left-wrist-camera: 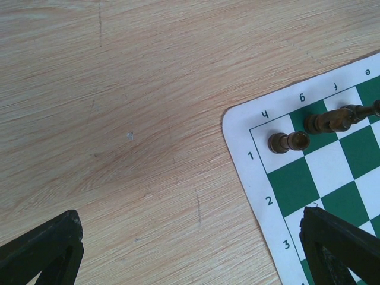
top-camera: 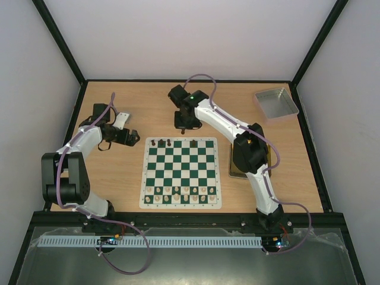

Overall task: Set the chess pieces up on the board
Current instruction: Place the chess piece on the chessboard.

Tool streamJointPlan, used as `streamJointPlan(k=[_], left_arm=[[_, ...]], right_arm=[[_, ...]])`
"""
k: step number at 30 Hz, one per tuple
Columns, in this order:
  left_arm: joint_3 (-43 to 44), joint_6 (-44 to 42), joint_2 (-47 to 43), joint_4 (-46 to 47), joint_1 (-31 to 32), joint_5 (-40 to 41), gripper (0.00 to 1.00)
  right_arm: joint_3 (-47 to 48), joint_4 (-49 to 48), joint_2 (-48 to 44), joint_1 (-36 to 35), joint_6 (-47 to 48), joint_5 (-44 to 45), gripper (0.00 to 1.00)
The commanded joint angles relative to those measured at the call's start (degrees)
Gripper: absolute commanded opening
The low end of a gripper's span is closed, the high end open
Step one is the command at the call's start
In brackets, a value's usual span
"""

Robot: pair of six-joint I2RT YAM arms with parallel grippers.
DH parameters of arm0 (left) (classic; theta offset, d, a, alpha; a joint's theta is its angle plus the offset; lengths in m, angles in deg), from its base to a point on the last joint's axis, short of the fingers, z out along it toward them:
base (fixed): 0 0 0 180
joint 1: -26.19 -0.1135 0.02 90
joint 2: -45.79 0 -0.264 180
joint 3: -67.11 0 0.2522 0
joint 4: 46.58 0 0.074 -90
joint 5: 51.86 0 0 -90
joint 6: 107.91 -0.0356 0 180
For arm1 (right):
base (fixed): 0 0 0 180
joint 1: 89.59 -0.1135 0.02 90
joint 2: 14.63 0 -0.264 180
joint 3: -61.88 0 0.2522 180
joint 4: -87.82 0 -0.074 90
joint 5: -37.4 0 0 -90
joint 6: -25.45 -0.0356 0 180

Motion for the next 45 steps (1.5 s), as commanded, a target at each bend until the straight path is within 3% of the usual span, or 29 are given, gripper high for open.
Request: streamJointPlan(k=[1, 17, 45], left_arm=[[-0.85, -0.60, -1.69, 0.02, 0.21, -0.85, 0.99], [-0.84, -0.60, -1.39, 0.06, 0.04, -0.69, 0.99], [-0.80, -0.60, -1.17, 0.07, 0.04, -0.57, 0.99]], right_arm=[[1.65, 3.06, 1.50, -0.91, 0.70, 2.36, 0.04], [-8.95, -2.09, -1.45, -1.81, 0.17, 2.13, 0.04], [-10.51, -3.14, -2.81, -2.93, -0.26, 1.46, 0.05]])
